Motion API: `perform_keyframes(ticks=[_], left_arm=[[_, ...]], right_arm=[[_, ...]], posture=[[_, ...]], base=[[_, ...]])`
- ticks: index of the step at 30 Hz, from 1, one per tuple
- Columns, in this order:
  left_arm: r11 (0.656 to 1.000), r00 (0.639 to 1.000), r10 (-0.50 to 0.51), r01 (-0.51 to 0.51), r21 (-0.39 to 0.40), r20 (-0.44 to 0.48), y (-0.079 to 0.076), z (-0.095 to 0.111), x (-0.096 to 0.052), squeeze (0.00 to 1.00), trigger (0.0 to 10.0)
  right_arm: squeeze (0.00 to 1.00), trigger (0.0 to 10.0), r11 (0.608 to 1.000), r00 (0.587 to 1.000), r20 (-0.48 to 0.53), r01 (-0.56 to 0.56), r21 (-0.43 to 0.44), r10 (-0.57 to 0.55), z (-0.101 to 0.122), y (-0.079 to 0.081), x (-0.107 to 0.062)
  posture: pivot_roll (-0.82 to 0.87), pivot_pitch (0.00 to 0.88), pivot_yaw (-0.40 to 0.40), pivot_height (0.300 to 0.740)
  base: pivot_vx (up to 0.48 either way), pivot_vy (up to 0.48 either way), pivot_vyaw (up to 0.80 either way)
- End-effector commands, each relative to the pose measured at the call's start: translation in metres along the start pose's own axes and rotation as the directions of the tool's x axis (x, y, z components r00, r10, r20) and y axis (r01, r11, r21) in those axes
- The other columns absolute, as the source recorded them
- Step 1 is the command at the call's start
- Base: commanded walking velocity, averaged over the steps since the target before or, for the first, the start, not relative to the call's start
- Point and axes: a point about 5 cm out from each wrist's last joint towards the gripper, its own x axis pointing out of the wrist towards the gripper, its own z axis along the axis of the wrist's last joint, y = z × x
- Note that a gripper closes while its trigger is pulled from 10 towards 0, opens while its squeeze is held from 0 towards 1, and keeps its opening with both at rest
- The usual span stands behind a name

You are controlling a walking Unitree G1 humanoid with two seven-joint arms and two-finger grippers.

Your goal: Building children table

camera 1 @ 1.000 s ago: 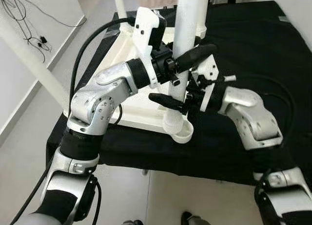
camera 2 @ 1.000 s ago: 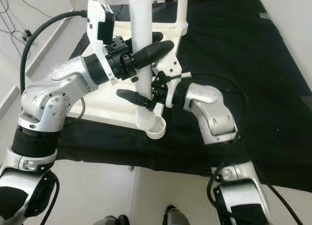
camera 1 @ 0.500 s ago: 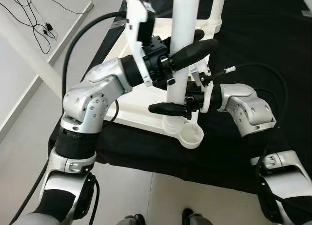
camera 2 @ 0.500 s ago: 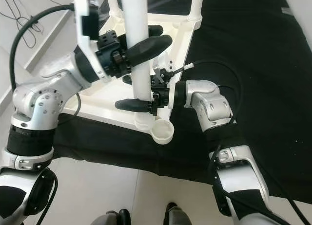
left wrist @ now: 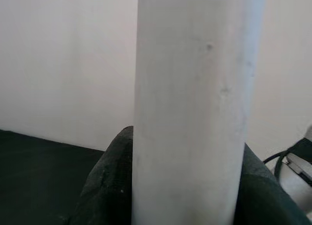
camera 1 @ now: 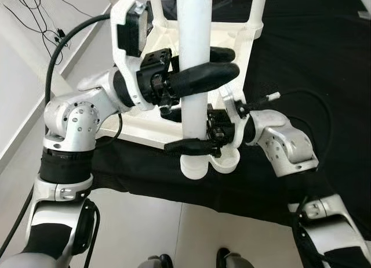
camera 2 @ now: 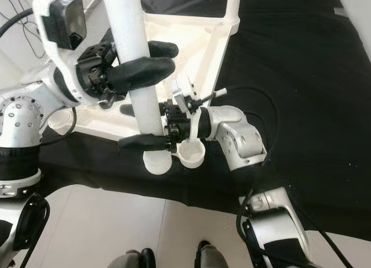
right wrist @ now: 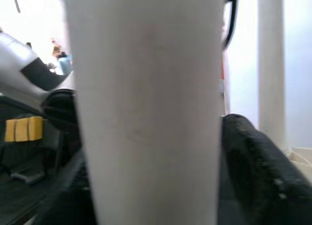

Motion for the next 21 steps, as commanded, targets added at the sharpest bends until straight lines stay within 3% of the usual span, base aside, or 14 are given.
perform_keyframes(ticks=[1,13,14,15,16,19,21], left_arm=[[0.926,0.932,-0.361,0.364,-0.105,0.041,-0.026,-0.008,0.032,0.0,0.0],[0.904,0.912,-0.411,0.408,-0.128,0.005,-0.025,-0.005,0.03,0.0,0.0],[0.905,0.913,-0.407,0.403,-0.137,0.004,-0.024,-0.005,0.03,1.0,4.0],[0.905,0.915,-0.404,0.401,-0.143,0.002,-0.024,-0.005,0.03,1.0,6.1],[0.917,0.925,-0.38,0.376,-0.133,-0.005,-0.023,-0.004,0.029,1.0,10.0],[0.925,0.931,-0.364,0.36,-0.125,-0.011,-0.022,-0.003,0.029,1.0,10.0],[0.965,0.967,-0.252,0.25,-0.077,-0.018,-0.017,0.003,0.018,1.0,10.0]], right_arm=[[0.0,0.0,1.0,1.0,0.008,0.022,-0.005,-0.022,0.002,0.0,0.01],[0.0,0.0,0.997,0.99,-0.118,0.07,-0.032,-0.073,-0.006,0.007,0.011],[0.0,0.0,0.994,0.986,-0.132,0.097,-0.04,-0.101,-0.007,0.006,0.01],[0.0,0.0,0.992,0.983,-0.14,0.115,-0.046,-0.12,-0.008,0.006,0.01],[0.0,0.0,0.984,0.974,-0.143,0.167,-0.057,-0.173,-0.008,0.003,0.007],[0.0,0.0,0.973,0.962,-0.147,0.221,-0.072,-0.229,-0.008,0.0,0.004],[0.0,0.0,0.937,0.931,-0.122,0.334,-0.098,-0.344,-0.003,-0.006,-0.011]], posture=[[-0.08,0.215,0.102,0.74],[-0.09,0.215,0.101,0.74],[-0.09,0.217,0.099,0.74],[-0.09,0.217,0.099,0.74],[-0.09,0.219,0.097,0.74],[-0.09,0.22,0.098,0.74],[-0.09,0.232,0.1,0.74]], base=[[0.0,0.0,0.0],[0.0,0.0,0.0],[0.0,0.0,0.0],[0.0,0.0,0.0],[0.0,0.0,0.0],[0.0,0.0,0.0],[0.0,0.0,0.0]])
